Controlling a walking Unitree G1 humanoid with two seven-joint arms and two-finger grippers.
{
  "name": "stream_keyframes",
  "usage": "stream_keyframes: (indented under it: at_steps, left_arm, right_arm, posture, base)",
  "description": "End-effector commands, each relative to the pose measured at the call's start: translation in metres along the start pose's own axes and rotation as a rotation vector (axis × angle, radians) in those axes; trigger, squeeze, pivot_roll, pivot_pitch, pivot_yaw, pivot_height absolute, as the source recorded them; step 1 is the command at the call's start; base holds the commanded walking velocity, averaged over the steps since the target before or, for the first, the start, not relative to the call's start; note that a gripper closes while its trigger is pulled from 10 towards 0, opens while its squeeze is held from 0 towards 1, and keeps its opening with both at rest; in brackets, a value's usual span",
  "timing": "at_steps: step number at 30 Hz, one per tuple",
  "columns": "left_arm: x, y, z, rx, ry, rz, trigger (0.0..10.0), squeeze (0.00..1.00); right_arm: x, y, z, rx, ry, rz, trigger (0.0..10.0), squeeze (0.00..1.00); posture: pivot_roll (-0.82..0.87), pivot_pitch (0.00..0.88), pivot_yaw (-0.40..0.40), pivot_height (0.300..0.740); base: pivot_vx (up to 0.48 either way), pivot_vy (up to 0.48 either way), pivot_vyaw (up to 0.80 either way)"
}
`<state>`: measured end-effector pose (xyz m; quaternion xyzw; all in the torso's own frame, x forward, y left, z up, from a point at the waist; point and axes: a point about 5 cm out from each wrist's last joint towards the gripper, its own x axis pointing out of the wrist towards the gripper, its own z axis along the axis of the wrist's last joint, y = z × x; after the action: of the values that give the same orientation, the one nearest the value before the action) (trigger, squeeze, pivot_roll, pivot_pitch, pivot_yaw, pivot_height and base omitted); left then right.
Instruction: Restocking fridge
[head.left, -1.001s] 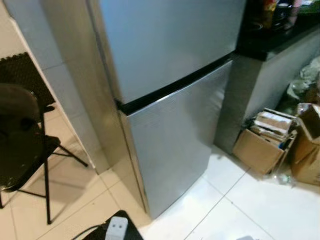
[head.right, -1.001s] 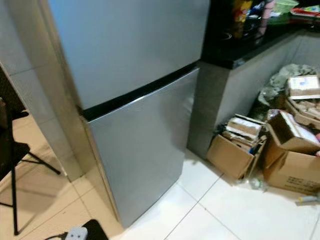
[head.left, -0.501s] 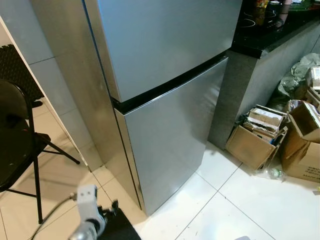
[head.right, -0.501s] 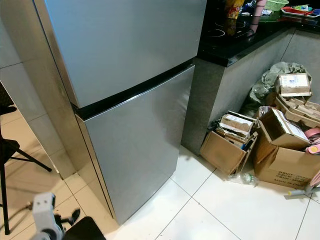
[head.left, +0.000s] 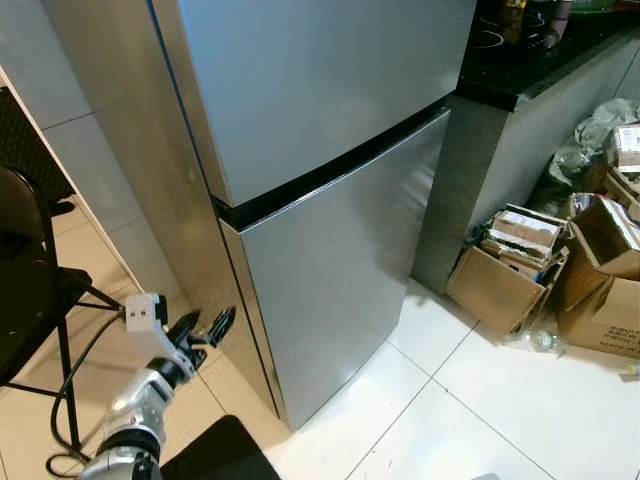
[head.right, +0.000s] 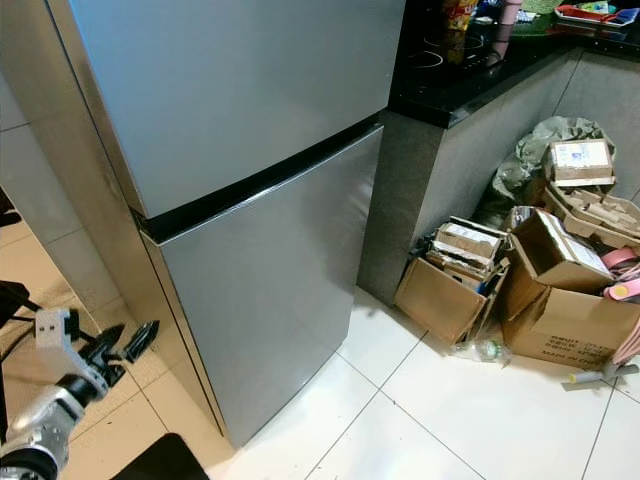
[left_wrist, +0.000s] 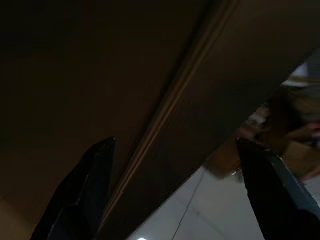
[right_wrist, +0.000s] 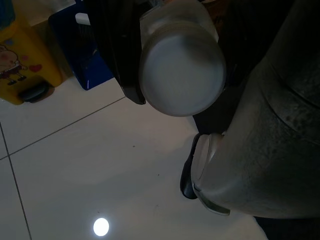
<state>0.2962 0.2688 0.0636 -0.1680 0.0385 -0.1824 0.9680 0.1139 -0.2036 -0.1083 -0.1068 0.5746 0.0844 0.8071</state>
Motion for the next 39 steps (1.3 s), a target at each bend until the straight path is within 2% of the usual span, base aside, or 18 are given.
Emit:
stream_keyframes:
  at_steps: [1,3,4,7,14,18,21,26,31,35,39]
  left_arm:
    - [0.004,-0.001,0.015,0.041,-0.023,-0.061,10.0,0.00]
    - [0.018,-0.012,0.027,0.089,-0.059,-0.147,10.0,0.00]
    - [0.018,-0.012,0.027,0.089,-0.059,-0.147,10.0,0.00]
    - [0.034,-0.026,0.042,0.144,-0.110,-0.233,10.0,0.00]
    - [0.051,-0.041,0.063,0.227,-0.175,-0.299,10.0,0.00]
    - [0.053,-0.043,0.065,0.237,-0.179,-0.303,10.0,0.00]
    - [0.055,-0.047,0.060,0.222,-0.152,-0.340,10.0,0.00]
    - [0.056,-0.058,0.041,0.224,-0.055,-0.438,10.0,0.00]
    - [0.053,-0.061,0.024,0.232,0.022,-0.466,10.0,0.00]
    - [0.052,-0.064,0.018,0.225,0.040,-0.483,10.0,0.00]
    - [0.054,-0.074,0.010,0.206,0.054,-0.541,10.0,0.00]
  right_arm:
    - [0.000,0.001,-0.002,0.008,0.003,0.003,10.0,0.00]
    - [0.000,0.001,-0.002,0.008,0.004,0.005,10.0,0.00]
    - [0.000,0.001,-0.002,0.008,0.004,0.005,10.0,0.00]
    - [0.000,0.002,-0.002,0.007,0.003,0.006,10.0,0.00]
    - [0.000,0.002,-0.002,0.009,0.003,0.004,10.0,0.00]
    - [0.000,0.001,-0.003,0.010,0.005,0.002,10.0,0.00]
    - [0.000,0.000,-0.003,0.011,0.007,0.000,10.0,0.00]
    - [0.000,0.000,-0.003,0.013,0.007,0.000,10.0,0.00]
    - [0.000,0.001,-0.003,0.013,0.006,0.001,10.0,0.00]
    - [0.000,0.001,-0.003,0.012,0.006,0.001,10.0,0.00]
    - [0.000,0.001,-0.003,0.012,0.004,0.000,10.0,0.00]
  posture:
    - [0.04,0.000,-0.001,0.738]
    - [0.04,0.000,-0.002,0.738]
    - [0.04,0.000,-0.002,0.738]
    - [0.04,0.000,-0.002,0.738]
    - [0.04,0.000,-0.001,0.738]
    - [0.03,0.000,-0.001,0.738]
    - [0.03,0.000,-0.002,0.738]
    - [0.03,0.000,-0.001,0.738]
    - [0.03,0.000,0.002,0.738]
    - [0.03,0.000,0.001,0.738]
    - [0.03,0.000,0.000,0.738]
  base:
    - [0.000,0.000,0.00]
    - [0.000,0.000,0.00]
    - [0.000,0.000,0.00]
    - [0.000,0.000,0.00]
    - [0.000,0.000,0.00]
    - [0.000,0.000,0.00]
    - [0.000,0.000,0.00]
    - [0.000,0.000,0.00]
    - [0.000,0.000,0.00]
    - [0.000,0.000,0.00]
    - [0.000,0.000,0.00]
